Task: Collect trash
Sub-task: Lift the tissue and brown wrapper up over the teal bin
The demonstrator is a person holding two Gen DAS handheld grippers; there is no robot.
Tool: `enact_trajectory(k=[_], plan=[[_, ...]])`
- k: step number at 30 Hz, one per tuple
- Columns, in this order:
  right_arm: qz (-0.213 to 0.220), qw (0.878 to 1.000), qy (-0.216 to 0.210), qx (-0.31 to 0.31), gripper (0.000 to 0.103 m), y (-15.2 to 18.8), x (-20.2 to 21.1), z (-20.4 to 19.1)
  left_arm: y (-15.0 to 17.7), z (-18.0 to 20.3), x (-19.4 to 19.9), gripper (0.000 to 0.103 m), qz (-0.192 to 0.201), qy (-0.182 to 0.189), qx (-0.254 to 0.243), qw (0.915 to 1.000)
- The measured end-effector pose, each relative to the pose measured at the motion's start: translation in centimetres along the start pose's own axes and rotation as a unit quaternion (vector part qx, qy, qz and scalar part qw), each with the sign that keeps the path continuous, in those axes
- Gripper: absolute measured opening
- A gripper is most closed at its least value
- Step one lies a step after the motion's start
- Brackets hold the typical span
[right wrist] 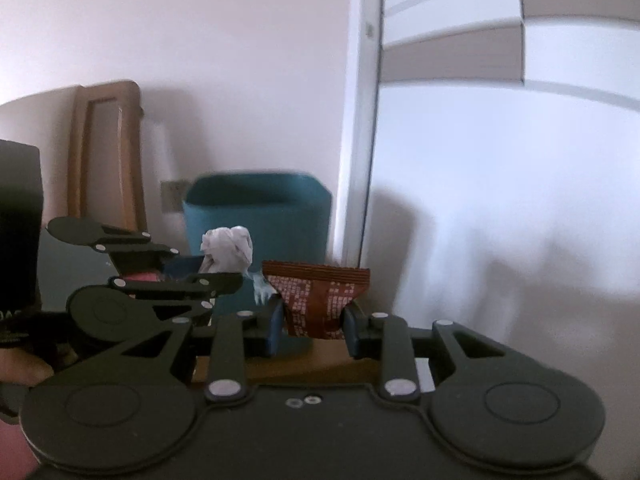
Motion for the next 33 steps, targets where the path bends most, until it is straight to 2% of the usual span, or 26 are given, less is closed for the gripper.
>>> enact_trajectory(k=[3, 7, 16, 25, 33], plan=[[0.021, 1.000, -0.003, 0.012, 0.029, -2.0, 0.2, -1.1, -1.9, -1.5, 2.1, 0.016, 0.011, -0.017, 0.003, 0.9998], [0.041, 0.999, -0.012, 0.017, 0.029, -4.3, -0.5, -2.6, -3.6, -3.9, 3.1, 0.016, 0.025, -0.037, 0.006, 0.9990], [0.071, 0.997, -0.025, 0.024, 0.029, -9.6, -2.5, -4.9, -7.6, -10.1, 3.3, 0.016, 0.041, -0.073, 0.034, 0.9959], [0.076, 0.996, -0.019, 0.044, 0.029, -13.4, -7.0, -6.3, -10.6, -15.9, -0.4, 0.016, 0.027, -0.095, 0.068, 0.9928], [0.037, 0.999, -0.010, 0.032, 0.029, -13.6, -13.4, -6.4, -10.9, -20.2, -5.8, 0.016, -0.017, -0.088, 0.112, 0.9896]])
Point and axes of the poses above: each gripper's, at about its wrist camera, not at the fingertips, and x roughly against the way its jaws point, z to its right, y to its underside, the point moved 6 cm from there along -x, roughly the way its jaws point, and after that the axes turned 1 degree about -x, right-handed, at the moved point
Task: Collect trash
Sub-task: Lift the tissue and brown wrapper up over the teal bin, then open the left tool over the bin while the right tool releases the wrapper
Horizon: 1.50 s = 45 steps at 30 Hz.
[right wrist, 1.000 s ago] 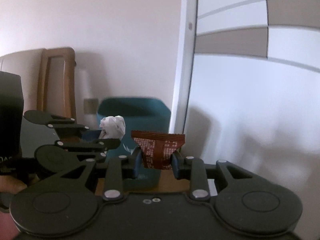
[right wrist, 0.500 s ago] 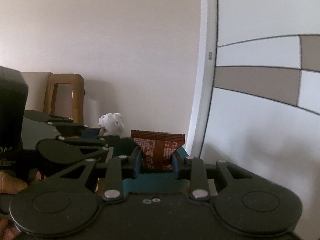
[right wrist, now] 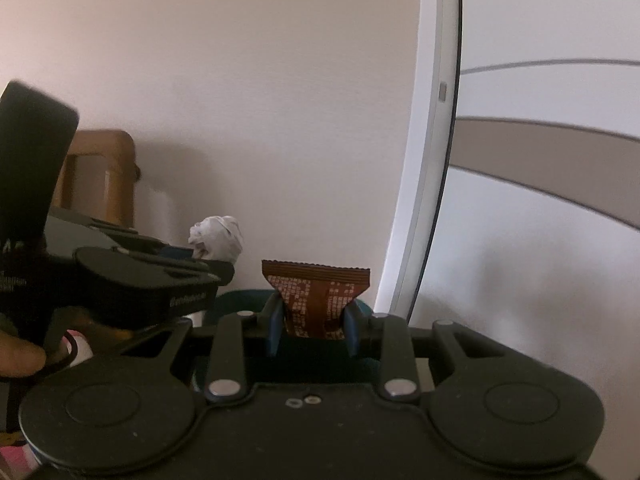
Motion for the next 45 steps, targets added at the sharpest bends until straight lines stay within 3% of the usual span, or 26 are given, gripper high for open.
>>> enact_trajectory(k=[7, 13, 28, 35, 41, 45], plan=[[-0.052, 0.999, -0.001, -0.005, 0.029, 2.2, -5.3, -0.4, 1.6, -1.4, -5.2, 0.016, -0.052, 0.001, 0.029, 0.9982], [-0.096, 0.995, -0.003, -0.014, 0.029, 4.4, -8.6, -0.4, 2.9, -0.8, -8.9, 0.016, -0.090, 0.007, 0.021, 0.9957], [-0.150, 0.989, -0.009, 0.004, 0.031, 6.8, -12.4, -0.3, 7.7, 1.1, -14.1, 0.017, -0.191, 0.036, -0.003, 0.9809], [-0.148, 0.989, -0.001, 0.001, 0.038, 7.0, -12.5, 0.0, 9.0, 1.4, -14.4, 0.018, -0.205, 0.036, 0.003, 0.9781], [-0.136, 0.991, 0.004, -0.013, 0.047, 6.4, -11.1, 0.6, 8.7, 1.2, -13.3, 0.030, -0.199, 0.033, 0.009, 0.9795], [-0.125, 0.992, 0.005, -0.023, 0.048, 5.8, -9.6, 1.0, 8.0, 1.9, -12.2, 0.031, -0.189, 0.038, 0.003, 0.9813]])
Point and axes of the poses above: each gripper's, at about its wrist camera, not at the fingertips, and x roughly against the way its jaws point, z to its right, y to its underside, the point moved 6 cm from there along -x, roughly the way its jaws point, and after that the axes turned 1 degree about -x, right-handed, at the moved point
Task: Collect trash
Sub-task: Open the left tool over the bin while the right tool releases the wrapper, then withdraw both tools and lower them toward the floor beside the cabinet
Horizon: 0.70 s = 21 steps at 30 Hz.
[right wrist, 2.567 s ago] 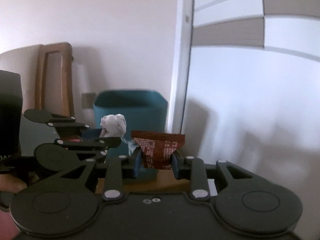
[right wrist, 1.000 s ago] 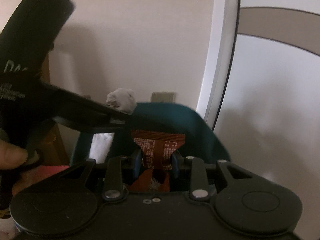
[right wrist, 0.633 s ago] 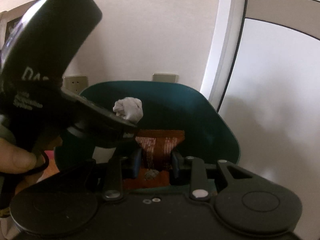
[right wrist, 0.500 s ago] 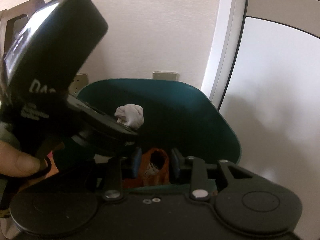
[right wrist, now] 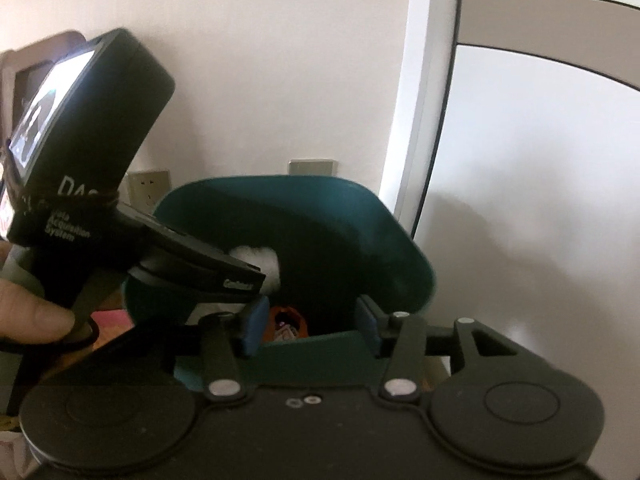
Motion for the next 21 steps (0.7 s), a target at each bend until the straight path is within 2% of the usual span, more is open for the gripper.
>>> enact_trajectory(k=[1, 2, 4, 5, 8, 12, 14, 16, 21], plan=[[0.004, 1.000, 0.006, -0.001, 0.048, -0.1, 0.5, 0.1, -0.1, 0.1, 0.3, 0.039, 0.002, 0.001, 0.000, 1.0000], [0.007, 1.000, 0.011, -0.002, 0.048, -0.1, 1.0, 0.3, -0.1, 0.2, 0.8, 0.052, 0.006, -0.003, 0.001, 1.0000], [0.012, 1.000, 0.012, -0.006, 0.049, -0.2, 2.2, 0.7, -0.2, 0.1, 1.9, 0.070, 0.020, -0.019, 0.004, 0.9996], [0.015, 1.000, 0.011, -0.009, 0.050, -0.2, 3.0, 0.9, -0.2, 0.1, 2.4, 0.075, 0.025, -0.017, 0.007, 0.9995], [0.024, 1.000, 0.009, -0.009, 0.051, -0.1, 5.1, 1.4, 0.0, 0.3, 3.9, 0.075, 0.034, -0.003, 0.018, 0.9993], [0.042, 0.999, 0.006, -0.005, 0.052, 0.2, 8.6, 2.2, 0.6, 0.7, 6.9, 0.075, 0.058, -0.004, 0.011, 0.9983], [0.049, 0.999, 0.004, -0.012, 0.054, 0.4, 10.2, 2.7, 1.0, 1.1, 8.7, 0.080, 0.071, 0.001, 0.005, 0.9975], [0.057, 0.998, -0.004, -0.019, 0.055, 0.8, 11.6, 3.1, 1.4, 1.4, 10.2, 0.080, 0.084, 0.000, -0.002, 0.9964], [0.069, 0.997, -0.011, -0.029, 0.058, 2.7, 14.8, 4.0, 2.8, 2.8, 13.5, 0.082, 0.111, 0.018, -0.021, 0.9935]])
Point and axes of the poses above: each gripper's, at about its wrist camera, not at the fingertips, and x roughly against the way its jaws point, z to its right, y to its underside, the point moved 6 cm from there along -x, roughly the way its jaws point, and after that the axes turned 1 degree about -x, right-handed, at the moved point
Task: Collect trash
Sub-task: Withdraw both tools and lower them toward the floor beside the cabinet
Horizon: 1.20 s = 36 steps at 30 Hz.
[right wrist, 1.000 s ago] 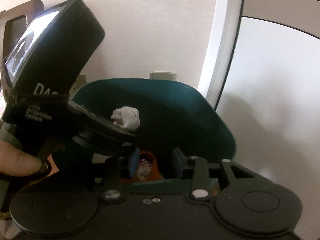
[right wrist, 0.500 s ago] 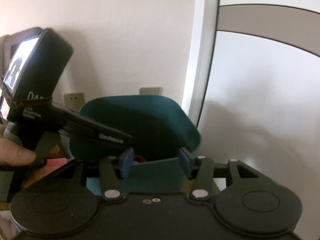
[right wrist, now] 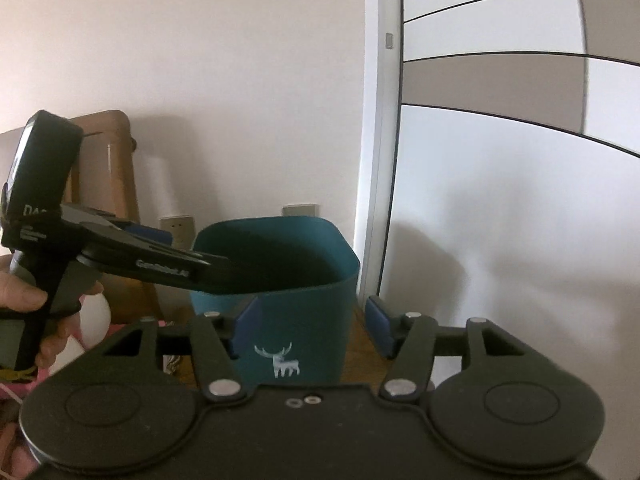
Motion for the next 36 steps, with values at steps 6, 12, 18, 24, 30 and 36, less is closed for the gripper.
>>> enact_trajectory(k=[6, 12, 18, 24, 30, 36], plan=[[-0.005, 1.000, -0.002, -0.013, 0.059, 3.1, 2.7, 1.8, 2.2, 2.5, 2.8, 0.082, 0.024, 0.022, -0.013, 0.9994], [-0.021, 0.999, 0.011, -0.030, 0.060, 7.3, 3.8, 4.7, 5.2, 5.1, 3.3, 0.083, 0.046, 0.055, -0.019, 0.9972], [-0.053, 0.997, 0.025, -0.049, 0.061, 12.4, 2.7, 7.7, 9.2, 8.1, 0.9, 0.101, 0.052, 0.088, -0.024, 0.9945], [-0.093, 0.992, 0.035, -0.081, 0.061, 19.2, 0.5, 10.2, 14.5, 10.9, -4.7, 0.103, 0.012, 0.138, 0.003, 0.9904], [-0.146, 0.982, 0.052, -0.106, 0.061, 26.2, -3.7, 12.8, 20.2, 13.7, -11.9, 0.103, -0.047, 0.145, 0.024, 0.9880], [-0.203, 0.966, 0.054, -0.148, 0.061, 32.9, -8.4, 15.6, 25.3, 15.8, -19.0, 0.103, -0.101, 0.122, 0.020, 0.9871]])
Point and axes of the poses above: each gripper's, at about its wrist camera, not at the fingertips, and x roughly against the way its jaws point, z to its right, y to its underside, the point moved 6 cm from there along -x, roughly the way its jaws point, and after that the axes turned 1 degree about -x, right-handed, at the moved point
